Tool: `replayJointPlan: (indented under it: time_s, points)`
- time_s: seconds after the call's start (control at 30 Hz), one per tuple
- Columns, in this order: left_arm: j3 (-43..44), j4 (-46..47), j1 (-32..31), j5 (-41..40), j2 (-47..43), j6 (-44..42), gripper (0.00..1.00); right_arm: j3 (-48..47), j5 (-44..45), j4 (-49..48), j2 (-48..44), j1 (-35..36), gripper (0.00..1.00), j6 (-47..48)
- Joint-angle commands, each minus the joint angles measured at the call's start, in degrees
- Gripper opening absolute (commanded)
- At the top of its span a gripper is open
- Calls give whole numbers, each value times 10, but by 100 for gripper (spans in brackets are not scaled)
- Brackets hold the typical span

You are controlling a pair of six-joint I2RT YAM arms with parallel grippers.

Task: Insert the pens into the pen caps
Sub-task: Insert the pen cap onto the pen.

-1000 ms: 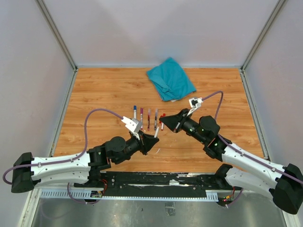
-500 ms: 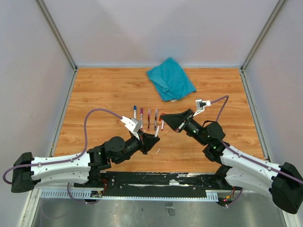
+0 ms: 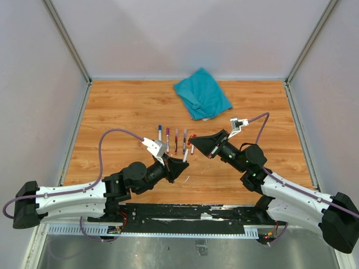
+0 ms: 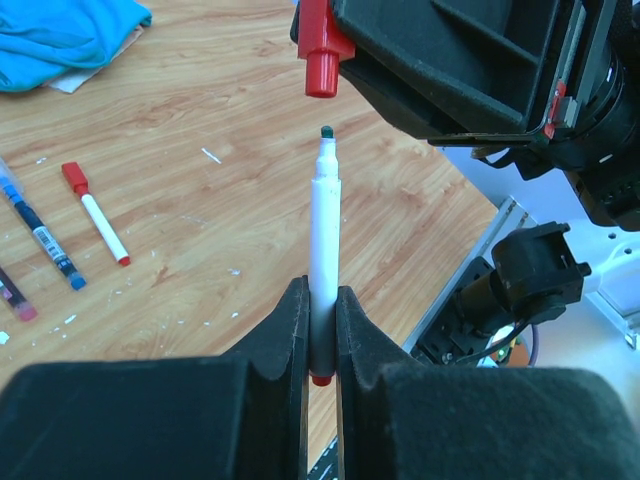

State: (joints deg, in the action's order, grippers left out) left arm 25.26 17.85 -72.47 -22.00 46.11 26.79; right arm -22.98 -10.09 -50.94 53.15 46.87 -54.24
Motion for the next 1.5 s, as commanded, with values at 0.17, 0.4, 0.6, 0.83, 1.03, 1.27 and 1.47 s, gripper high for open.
replayJointPlan:
  time_s: [0.17, 0.4, 0.6, 0.83, 1.03, 1.27, 1.47]
  points:
    - [-2, 16, -4, -11, -6, -9, 0, -12, -25, 27, -18, 3, 1, 12]
    - [0, 12, -4, -12, -6, -9, 1, -10, -30, 35, -22, 3, 1, 13]
    - [1, 9, -4, -14, -3, -9, 0, -10, -37, 37, -22, 3, 1, 13]
    - [2, 10, -4, -13, 0, -9, 1, -13, -49, 34, -18, 4, 1, 13]
    - [2, 11, -4, -14, 3, -10, 0, -12, -46, 29, -18, 4, 1, 11]
    - [0, 11, -4, -14, -1, -8, 0, -21, -51, 28, -14, 4, 1, 13]
    - [-2, 9, -4, -18, -4, -9, 1, -16, -64, 30, -9, 5, 1, 10]
